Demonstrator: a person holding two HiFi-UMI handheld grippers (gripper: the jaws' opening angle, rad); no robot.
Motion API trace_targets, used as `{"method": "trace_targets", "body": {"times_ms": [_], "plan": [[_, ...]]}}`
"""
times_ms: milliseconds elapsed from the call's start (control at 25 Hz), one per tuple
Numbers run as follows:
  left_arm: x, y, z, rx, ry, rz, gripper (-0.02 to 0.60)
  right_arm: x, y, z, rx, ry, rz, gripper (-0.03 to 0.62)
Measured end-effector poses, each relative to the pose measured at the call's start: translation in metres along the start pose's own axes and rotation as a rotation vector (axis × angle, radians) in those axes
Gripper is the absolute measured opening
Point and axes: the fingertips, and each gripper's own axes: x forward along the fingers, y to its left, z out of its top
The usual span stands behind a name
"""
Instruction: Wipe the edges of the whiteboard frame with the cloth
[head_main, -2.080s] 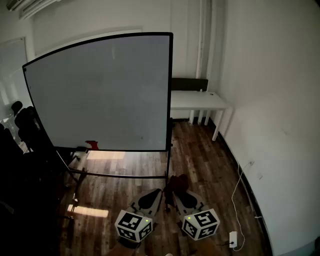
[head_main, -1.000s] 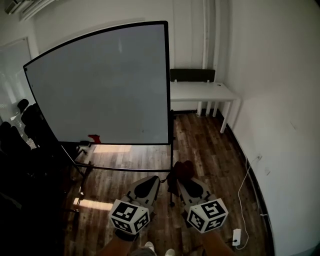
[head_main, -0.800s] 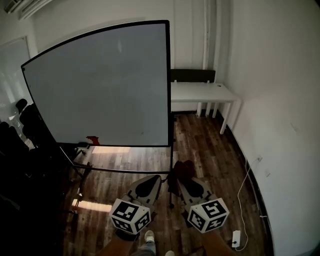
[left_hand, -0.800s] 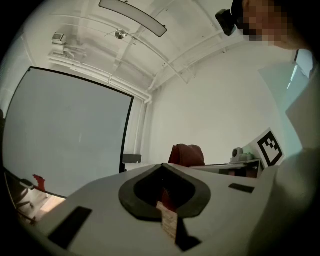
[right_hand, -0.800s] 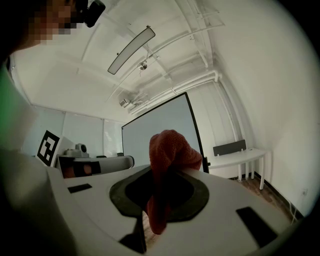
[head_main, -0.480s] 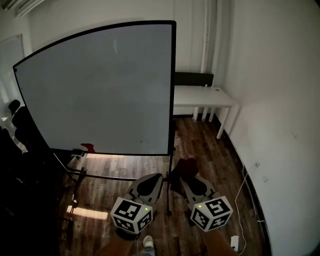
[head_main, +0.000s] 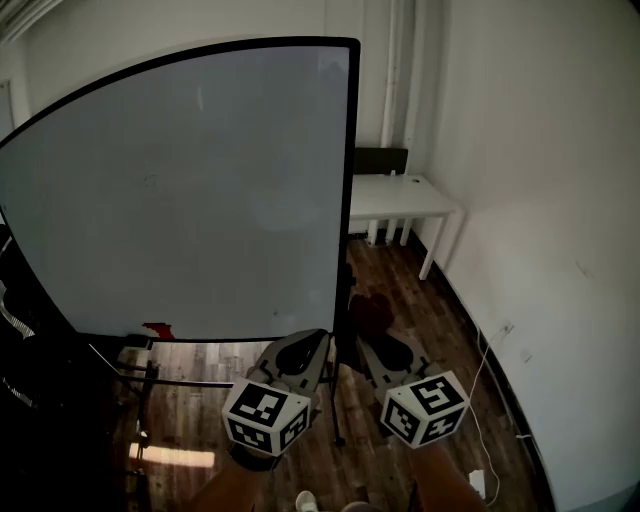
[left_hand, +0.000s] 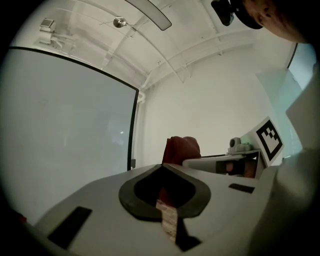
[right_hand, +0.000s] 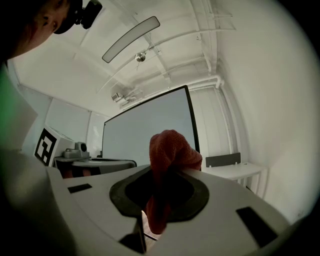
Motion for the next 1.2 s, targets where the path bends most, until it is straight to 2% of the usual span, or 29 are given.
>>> {"method": "trace_targets", "body": {"times_ms": [320, 680, 880, 1200], "plan": [[0.05, 0.03, 0.026, 0.007, -0.028, -0.028, 0.008, 0.053, -0.041, 0.062, -0.088, -0.044, -0.003, 0.044], [0.119, 0.06, 0.059, 0.045, -0.045, 0.042, 0.008, 0.121, -0.094, 0.174, -0.26, -0.133, 0.066, 0.044], [0.15, 0.074, 0.081, 0.049, -0.065, 0.091, 0.008, 0.152, -0.121, 0.212, -0.276, -0.164, 0.12, 0.044], [0.177, 0.084, 0.145, 0.089, -0.124, 0.068, 0.008, 0.183, -0.138, 0.268, -0.287, -0.216, 0.121, 0.044]]}}
